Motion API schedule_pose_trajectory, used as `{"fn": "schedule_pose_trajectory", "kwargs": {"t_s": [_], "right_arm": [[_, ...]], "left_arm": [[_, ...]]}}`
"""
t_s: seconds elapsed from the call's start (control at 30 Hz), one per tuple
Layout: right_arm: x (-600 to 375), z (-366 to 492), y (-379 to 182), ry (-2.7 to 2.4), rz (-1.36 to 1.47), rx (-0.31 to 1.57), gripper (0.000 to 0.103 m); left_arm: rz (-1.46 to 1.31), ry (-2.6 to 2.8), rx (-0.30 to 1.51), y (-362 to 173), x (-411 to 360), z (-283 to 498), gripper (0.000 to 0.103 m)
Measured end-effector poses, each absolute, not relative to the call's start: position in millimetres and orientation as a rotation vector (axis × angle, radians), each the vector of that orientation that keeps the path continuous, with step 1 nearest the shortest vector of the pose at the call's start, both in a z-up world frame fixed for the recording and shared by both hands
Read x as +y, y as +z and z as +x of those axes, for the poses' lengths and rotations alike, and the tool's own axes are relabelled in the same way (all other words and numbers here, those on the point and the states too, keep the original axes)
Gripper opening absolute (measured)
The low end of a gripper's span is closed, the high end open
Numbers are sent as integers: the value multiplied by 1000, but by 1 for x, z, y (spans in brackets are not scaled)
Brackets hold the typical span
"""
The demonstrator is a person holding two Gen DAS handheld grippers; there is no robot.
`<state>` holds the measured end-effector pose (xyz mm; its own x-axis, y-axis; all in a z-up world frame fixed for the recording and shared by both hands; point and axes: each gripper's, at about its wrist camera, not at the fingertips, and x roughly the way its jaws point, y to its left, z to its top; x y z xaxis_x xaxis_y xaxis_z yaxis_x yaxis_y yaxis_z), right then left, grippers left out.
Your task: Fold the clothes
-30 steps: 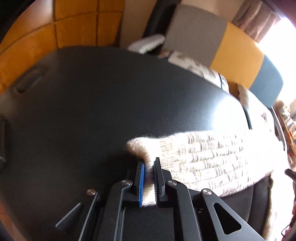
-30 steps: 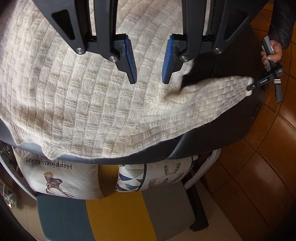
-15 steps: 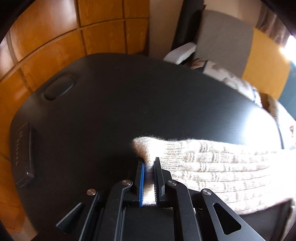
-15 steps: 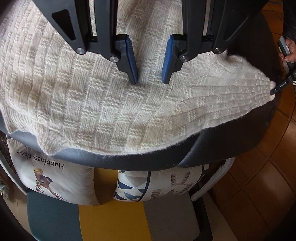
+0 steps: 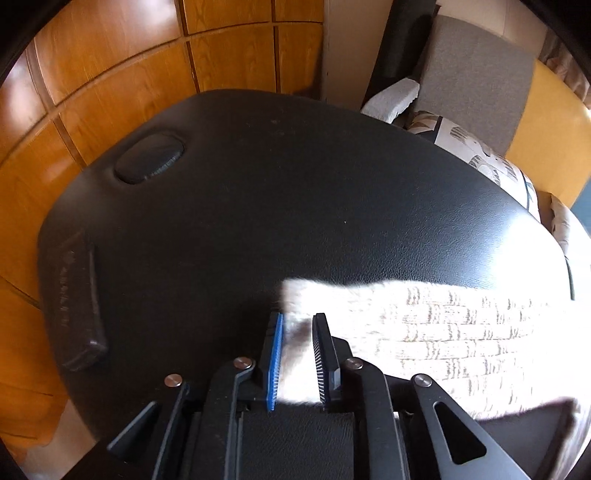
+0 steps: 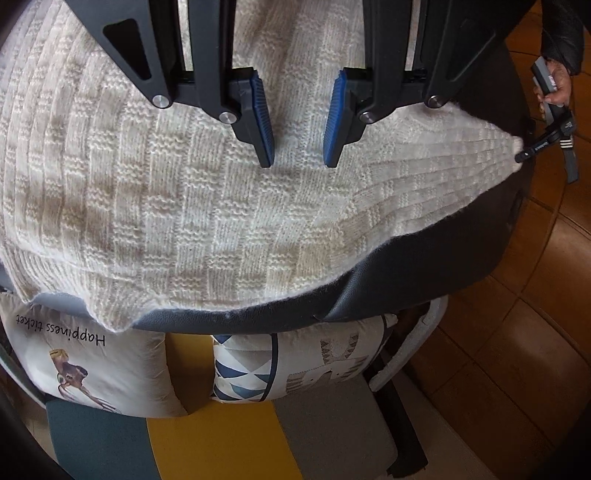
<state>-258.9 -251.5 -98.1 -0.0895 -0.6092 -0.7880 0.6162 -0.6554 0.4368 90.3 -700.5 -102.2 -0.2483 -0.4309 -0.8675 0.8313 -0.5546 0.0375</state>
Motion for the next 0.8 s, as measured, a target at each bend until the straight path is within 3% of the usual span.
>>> {"fn": "schedule_pose_trajectory", "kwargs": {"t_s": [0.13, 0.27, 0.4, 0.6, 0.8], "right_arm": [[-186, -276, -81, -1856, 1292, -119, 28], [-129, -315, -76, -1926, 1311, -119, 28], [-88, -364, -77, -1990, 1353, -108, 28], [-85, -425, -99, -1934, 1444, -74, 28], [-95, -466, -121, -1857, 1498, -76, 28]], "left_arm": [[1078, -2050, 568, -67, -678, 84, 19], [1080, -2337, 499, -38, -610, 22, 45], [1166, -2669, 455, -28, -519, -74, 57], [1376, -2955, 266, -45, -402, -215, 61], [1489, -3007, 209, -76, -359, -303, 70]]}}
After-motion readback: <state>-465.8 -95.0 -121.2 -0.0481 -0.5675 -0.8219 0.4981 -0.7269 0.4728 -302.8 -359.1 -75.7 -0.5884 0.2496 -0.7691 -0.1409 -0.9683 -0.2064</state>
